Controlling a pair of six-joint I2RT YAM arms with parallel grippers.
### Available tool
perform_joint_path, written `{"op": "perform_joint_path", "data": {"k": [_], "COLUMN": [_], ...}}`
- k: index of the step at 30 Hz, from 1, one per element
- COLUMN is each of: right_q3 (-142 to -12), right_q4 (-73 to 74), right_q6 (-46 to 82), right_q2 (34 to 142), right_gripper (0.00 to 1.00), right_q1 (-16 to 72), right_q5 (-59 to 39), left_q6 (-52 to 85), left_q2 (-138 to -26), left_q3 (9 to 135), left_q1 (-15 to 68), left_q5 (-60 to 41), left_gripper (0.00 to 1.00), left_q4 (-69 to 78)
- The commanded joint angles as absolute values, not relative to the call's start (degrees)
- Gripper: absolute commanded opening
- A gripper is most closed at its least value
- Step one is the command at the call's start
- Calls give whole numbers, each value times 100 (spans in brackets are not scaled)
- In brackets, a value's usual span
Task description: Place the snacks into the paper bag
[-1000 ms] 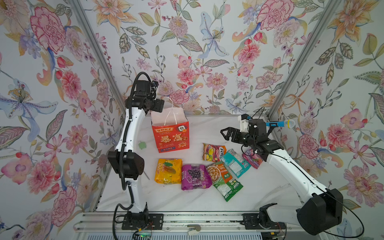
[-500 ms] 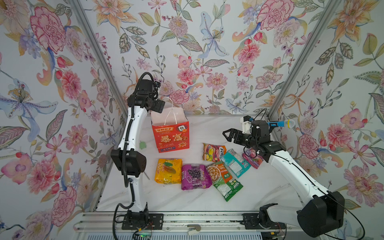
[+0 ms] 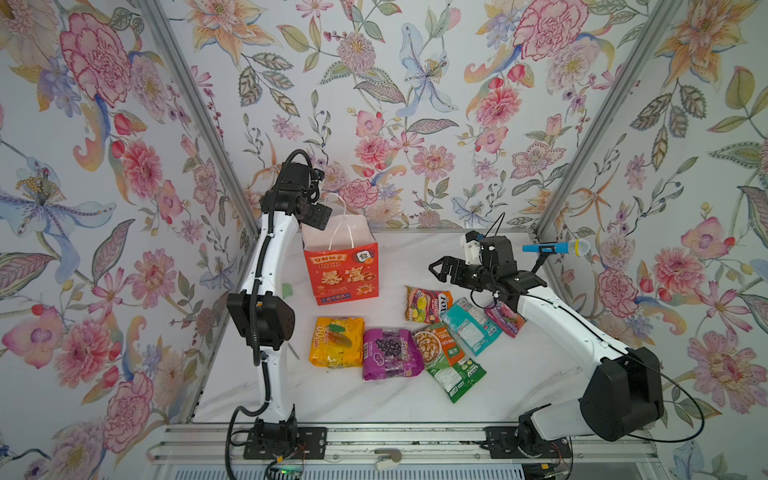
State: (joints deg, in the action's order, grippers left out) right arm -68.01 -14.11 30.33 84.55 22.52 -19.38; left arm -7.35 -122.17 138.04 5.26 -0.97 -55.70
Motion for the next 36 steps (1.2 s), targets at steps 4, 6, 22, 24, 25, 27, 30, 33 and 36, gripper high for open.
{"op": "perform_joint_path", "data": {"k": [4,6,22,24,25,27,30,33,36], "right_q3": [-7359,-7384,-7269,-7276,-7270,-7260,-7222,-7205,-7190], "right_q4": [-1167,-1157,-1108,-1100,-1102,-1078,-1062,-1045,-1020], "right_q6": [3076,3073,3042,3041,3037,3032,3038,3035,3041], "right_q2": [8867,8918,8921,8938,8943,8938,8938,8939,8938], "right_gripper": [98,98,98,98,98,98,98,98,98], "right_q1": [2456,2486,2461,2446,2444,2426,2400,2373,2356], "right_q5": [-2124,-2135,-2189,-2212,-2215,-2237,-2250,-2276,-2298], "left_q6": [-826,-828,-862,-840,-808,-788,-767,-764,-764], "left_q2": [-12401,-12427,-12328,-12267,-12222,-12129,-11987,-11864,-11756], "left_q3": [13949,13939,13708,13653,13605,13496,13313,13126,13027], "left_q1": [330,334,299,281,282,277,272,270,276], "left_q5": [-449,-633,-980,-984,-999,-1066,-1092,-1048,-1063], "left_gripper": [90,89,50,44,43,40,34,29,22], "left_q4": [-5631,-5659,-5782,-5783,-5783,-5777,-5765,-5740,-5711]}}
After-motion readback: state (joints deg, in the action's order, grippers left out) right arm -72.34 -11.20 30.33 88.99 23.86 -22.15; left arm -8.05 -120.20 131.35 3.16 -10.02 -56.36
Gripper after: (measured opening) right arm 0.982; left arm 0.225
